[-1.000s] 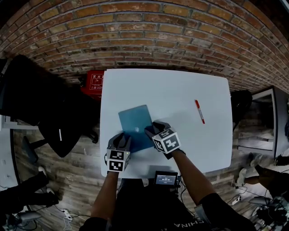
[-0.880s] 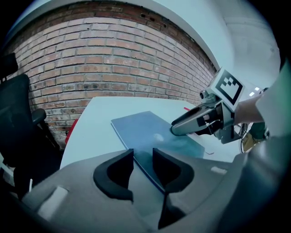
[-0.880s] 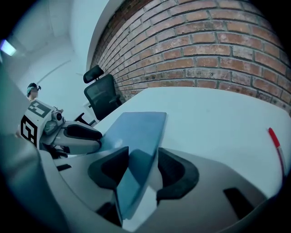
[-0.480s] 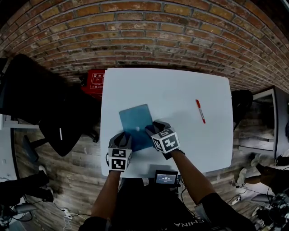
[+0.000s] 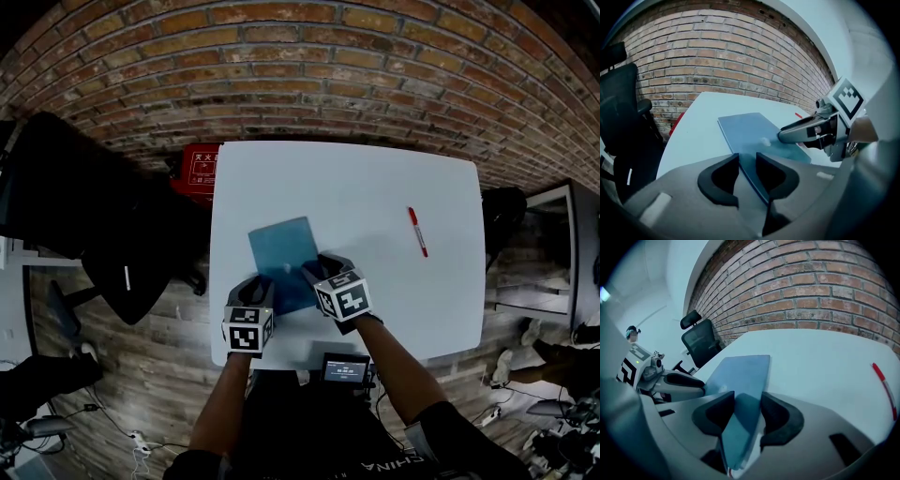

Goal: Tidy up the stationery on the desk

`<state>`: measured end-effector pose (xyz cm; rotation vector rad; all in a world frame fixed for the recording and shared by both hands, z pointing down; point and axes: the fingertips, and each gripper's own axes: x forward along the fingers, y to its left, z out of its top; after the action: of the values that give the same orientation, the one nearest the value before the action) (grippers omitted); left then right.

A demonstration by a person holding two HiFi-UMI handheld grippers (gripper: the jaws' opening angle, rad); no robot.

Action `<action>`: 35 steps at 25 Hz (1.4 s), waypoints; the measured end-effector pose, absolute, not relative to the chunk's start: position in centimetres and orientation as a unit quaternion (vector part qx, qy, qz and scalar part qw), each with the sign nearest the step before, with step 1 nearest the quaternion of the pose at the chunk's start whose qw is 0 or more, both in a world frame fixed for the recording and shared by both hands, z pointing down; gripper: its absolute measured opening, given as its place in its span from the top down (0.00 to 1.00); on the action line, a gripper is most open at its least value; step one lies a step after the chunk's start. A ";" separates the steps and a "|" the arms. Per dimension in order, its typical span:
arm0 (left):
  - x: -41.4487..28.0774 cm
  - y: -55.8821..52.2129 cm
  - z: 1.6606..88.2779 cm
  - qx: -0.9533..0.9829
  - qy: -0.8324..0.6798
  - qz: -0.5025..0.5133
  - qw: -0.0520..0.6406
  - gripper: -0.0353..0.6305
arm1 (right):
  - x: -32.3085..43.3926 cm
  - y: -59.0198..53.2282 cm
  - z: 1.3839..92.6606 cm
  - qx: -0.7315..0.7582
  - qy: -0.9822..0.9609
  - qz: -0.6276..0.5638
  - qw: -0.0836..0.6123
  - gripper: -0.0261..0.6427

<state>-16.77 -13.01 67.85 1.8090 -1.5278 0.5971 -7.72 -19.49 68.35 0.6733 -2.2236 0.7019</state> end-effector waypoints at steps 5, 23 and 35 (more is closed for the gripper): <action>-16.8 -13.0 67.9 0.696 -0.585 0.230 0.346 0.76 | -7.4 -19.7 68.4 0.256 -0.856 0.289 0.344 0.75; -16.9 -12.9 67.9 0.696 -0.579 0.234 0.353 0.77 | -7.9 -19.2 62.7 0.228 -0.892 0.273 0.280 0.88; -17.4 -12.5 67.5 0.700 -0.578 0.228 0.352 0.77 | -12.0 -16.2 57.2 0.156 -0.928 0.259 0.219 0.89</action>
<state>-17.38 -12.54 67.53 1.8112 -1.4972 0.5902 -11.97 -16.21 57.18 0.4313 -2.5666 0.7168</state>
